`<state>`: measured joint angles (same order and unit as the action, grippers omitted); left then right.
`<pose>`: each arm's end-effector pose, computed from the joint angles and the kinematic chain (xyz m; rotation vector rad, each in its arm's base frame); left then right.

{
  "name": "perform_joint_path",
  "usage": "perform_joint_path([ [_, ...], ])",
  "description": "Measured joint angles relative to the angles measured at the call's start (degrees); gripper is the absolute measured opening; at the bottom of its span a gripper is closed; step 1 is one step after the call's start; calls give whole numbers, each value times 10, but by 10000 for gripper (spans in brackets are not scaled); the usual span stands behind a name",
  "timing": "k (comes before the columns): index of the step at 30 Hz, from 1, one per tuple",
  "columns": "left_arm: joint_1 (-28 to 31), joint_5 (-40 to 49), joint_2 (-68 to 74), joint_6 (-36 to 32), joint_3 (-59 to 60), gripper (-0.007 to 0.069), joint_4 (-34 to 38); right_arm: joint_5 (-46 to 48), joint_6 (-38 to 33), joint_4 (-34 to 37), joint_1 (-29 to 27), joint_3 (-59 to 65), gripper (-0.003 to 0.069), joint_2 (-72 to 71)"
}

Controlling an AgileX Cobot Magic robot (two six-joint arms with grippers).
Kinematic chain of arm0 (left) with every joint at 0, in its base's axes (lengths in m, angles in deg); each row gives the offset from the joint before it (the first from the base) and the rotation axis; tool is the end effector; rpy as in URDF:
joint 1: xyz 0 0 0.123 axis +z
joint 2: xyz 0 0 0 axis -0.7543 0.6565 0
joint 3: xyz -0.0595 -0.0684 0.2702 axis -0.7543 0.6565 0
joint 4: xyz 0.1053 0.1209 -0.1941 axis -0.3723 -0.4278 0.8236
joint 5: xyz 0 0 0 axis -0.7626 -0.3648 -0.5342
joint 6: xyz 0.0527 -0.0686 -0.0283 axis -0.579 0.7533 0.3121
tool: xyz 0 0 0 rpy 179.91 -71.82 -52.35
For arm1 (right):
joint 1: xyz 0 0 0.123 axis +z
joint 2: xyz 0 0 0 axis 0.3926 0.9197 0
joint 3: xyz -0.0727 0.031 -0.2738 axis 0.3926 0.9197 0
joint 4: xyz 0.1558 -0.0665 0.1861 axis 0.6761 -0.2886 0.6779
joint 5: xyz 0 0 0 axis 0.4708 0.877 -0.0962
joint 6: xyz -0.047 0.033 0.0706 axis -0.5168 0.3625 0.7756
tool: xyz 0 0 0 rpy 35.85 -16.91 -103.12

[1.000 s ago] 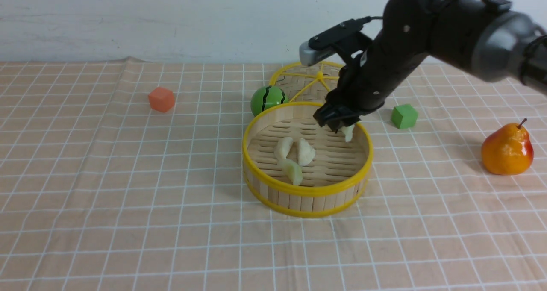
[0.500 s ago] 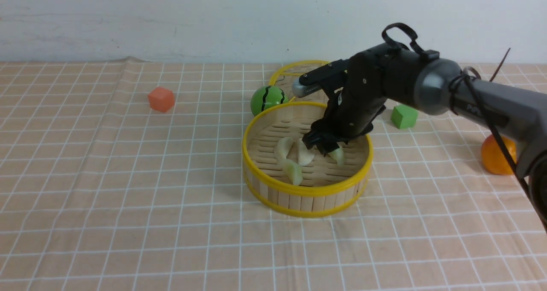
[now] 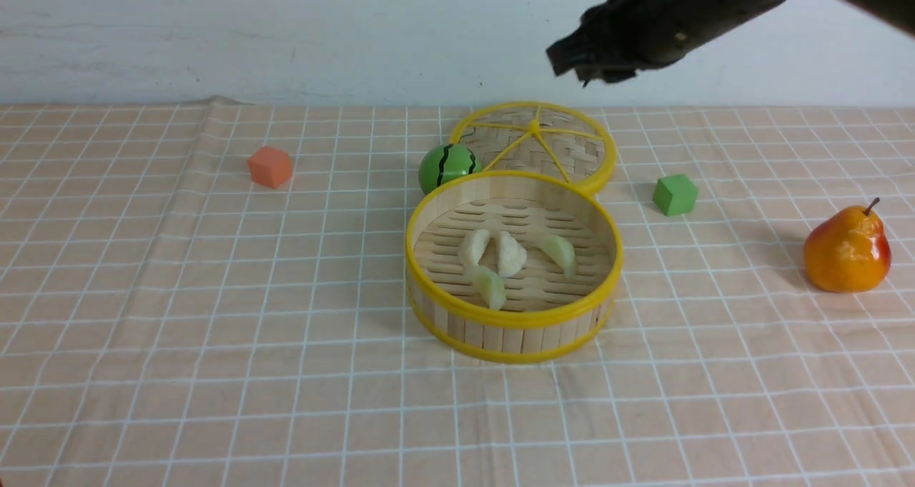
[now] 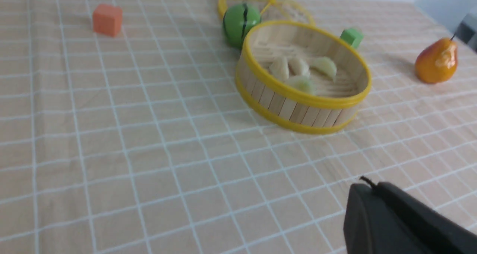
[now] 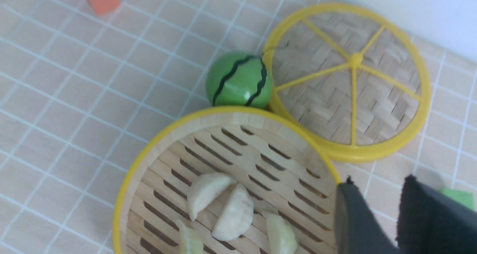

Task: Put the dumplings into the steamer on the table with the brown tablecloth.

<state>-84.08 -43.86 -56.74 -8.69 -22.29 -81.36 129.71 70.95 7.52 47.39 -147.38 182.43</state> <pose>0.0333 -0.0106 0.2948 0.2087 1.8243 -0.5383 0.3733 0.1684 0.3945 -0.4723 2.1612 0.2323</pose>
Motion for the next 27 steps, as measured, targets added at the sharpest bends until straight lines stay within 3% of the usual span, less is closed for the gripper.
perform_joint_path([
  [2, 0, -38, -22, 0, 29, -12, -2, -20, 0, 0, 4, 41, 34, -47],
  [5, 0, -67, -30, 0, 51, -10, -2, -62, -3, 16, 9, 116, -19, -113],
  [14, 0, -72, -35, 0, 56, -2, -2, -178, -16, 22, 10, 325, -21, -315],
  [27, 0, -72, -35, 0, 56, 1, -3, -186, -17, 37, 10, 488, -17, -539],
])
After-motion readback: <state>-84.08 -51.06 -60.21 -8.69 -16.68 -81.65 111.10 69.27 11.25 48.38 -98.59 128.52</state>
